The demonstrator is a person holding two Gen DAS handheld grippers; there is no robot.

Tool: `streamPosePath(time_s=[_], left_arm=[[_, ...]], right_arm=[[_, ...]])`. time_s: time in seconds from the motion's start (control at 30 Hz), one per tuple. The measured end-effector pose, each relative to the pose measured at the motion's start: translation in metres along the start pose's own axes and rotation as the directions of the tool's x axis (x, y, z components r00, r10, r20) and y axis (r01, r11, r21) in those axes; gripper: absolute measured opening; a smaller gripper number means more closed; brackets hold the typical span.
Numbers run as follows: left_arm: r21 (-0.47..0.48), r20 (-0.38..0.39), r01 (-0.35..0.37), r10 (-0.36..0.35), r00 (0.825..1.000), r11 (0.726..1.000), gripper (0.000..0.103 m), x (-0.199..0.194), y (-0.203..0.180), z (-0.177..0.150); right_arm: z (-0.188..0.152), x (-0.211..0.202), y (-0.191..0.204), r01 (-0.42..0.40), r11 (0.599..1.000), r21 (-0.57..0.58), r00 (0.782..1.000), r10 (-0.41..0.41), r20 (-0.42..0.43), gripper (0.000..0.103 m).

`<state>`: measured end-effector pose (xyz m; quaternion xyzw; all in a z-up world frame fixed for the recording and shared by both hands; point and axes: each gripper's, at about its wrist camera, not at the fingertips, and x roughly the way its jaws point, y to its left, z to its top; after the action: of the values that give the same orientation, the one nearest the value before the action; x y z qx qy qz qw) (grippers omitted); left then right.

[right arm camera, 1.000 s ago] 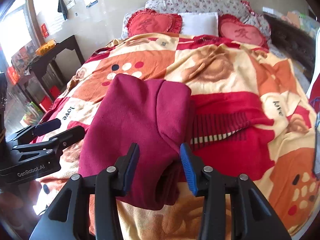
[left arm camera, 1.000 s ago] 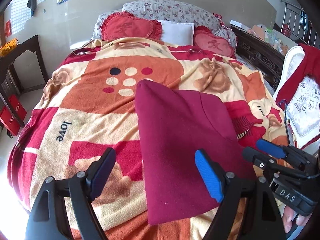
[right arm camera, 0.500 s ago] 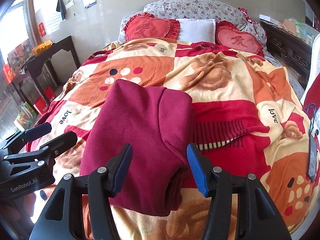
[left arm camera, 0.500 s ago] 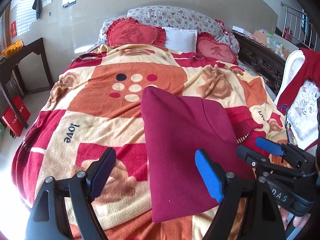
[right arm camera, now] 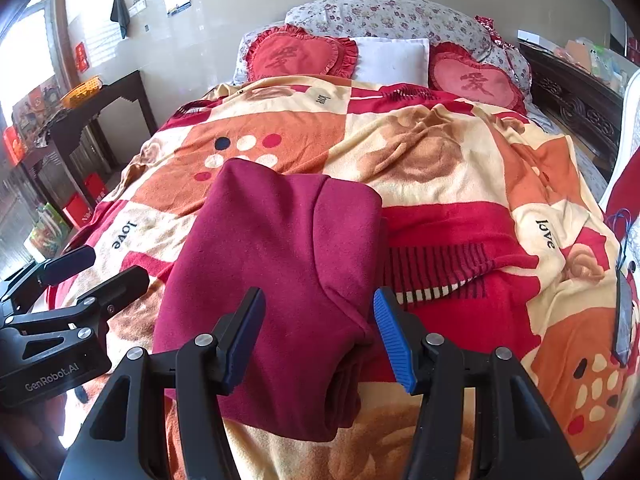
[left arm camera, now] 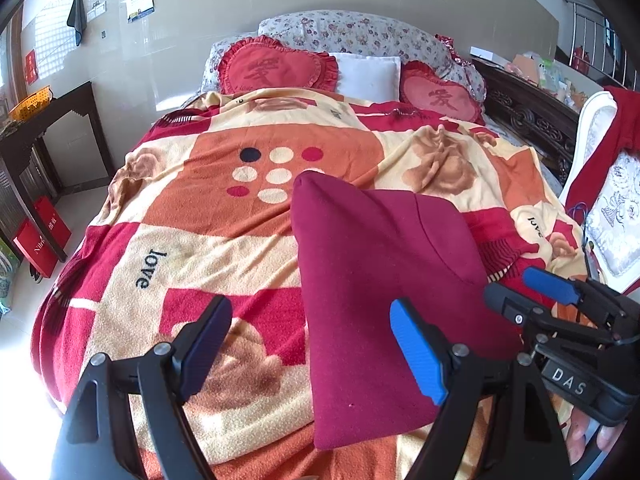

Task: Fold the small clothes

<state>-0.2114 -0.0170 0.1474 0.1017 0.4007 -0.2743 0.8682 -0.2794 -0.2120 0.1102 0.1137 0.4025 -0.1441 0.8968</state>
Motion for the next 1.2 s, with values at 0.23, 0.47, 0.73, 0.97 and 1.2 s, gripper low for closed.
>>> streamPosePath(time_s=[0.23,0.47,0.73,0.97,1.2], left_arm=[[0.001,-0.003,-0.008,0.008,1.0,1.0,0.085,0.004,0.001,0.001],[-0.001,0.002,-0.014,0.014,1.0,1.0,0.085,0.008,0.003,0.002],[-0.01,-0.008,-0.014,0.014,1.0,1.0,0.085,0.013,0.004,0.002],[-0.009,-0.019,-0.017,0.017,1.0,1.0,0.085,0.018,0.004,0.002],[-0.018,-0.021,-0.018,0.018,1.0,1.0,0.085,0.021,0.006,0.003]], right_arm=[[0.001,0.002,-0.003,-0.001,1.0,0.005,1.0,0.001,0.0,0.039],[0.001,0.006,-0.003,-0.004,1.0,0.0,1.0,0.004,-0.005,0.039],[0.002,0.011,0.001,0.003,1.0,-0.018,1.0,-0.003,-0.002,0.039],[0.003,0.015,0.0,0.007,1.0,-0.021,1.0,-0.007,-0.009,0.039],[0.004,0.017,0.0,0.007,1.0,-0.023,1.0,-0.007,-0.013,0.039]])
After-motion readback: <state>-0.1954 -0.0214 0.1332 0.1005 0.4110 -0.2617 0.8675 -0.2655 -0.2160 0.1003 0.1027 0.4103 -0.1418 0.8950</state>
